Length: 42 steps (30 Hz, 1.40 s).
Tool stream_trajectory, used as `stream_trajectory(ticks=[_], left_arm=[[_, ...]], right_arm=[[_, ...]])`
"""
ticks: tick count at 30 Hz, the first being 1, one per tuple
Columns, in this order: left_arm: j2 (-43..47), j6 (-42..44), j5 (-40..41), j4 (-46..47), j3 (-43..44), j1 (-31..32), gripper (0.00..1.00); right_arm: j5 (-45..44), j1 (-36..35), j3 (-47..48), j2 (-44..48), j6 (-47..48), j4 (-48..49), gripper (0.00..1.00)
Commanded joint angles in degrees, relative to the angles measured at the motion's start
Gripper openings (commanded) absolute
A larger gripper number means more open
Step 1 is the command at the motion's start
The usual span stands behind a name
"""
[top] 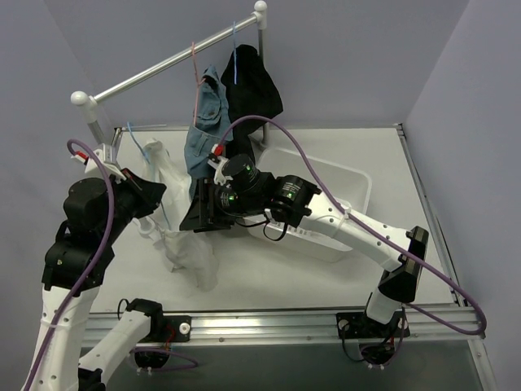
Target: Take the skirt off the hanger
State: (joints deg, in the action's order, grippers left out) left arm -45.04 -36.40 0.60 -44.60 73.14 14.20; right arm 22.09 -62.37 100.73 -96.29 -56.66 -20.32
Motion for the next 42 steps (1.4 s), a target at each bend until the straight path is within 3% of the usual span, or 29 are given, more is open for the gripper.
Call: stream_trajectory(ticks=[1,3,17,30,35,42], left_arm=[[-0.5,0.3,0.1,6.4,1.4,0.1,0.02],[-0.8,0.2,1.7,6.0,1.8,0.1,0.02],[-5.7,-1.2,8.2,10.1,1.1,0.4,0.02],[-7.2,0.6,9.7,12.0,-1.1,4.5,0.02],[-7.3,-2.7,9.9,10.1,1.8,4.6,0.02],[-8.0,-4.6,12.4,9.1,7.1,4.8,0.02]], right_arm=[[2.3,-1.0,-0.8,1.5,-0.3,2.6,0.17],[2.6,-1.3,-1.1,1.8,-0.1,2.9,0.0],[4.5,-6.2,3.9,0.7,5.0,-3.1,0.0],[2.8,-8.4,6.4,1.6,9.3,-4.5,0.0],[1.6,-9.2,2.5,-0.4,10.5,-8.2,0.0],[0.7,-14.3,8.3,-4.8,16.3,-13.4,0.0]])
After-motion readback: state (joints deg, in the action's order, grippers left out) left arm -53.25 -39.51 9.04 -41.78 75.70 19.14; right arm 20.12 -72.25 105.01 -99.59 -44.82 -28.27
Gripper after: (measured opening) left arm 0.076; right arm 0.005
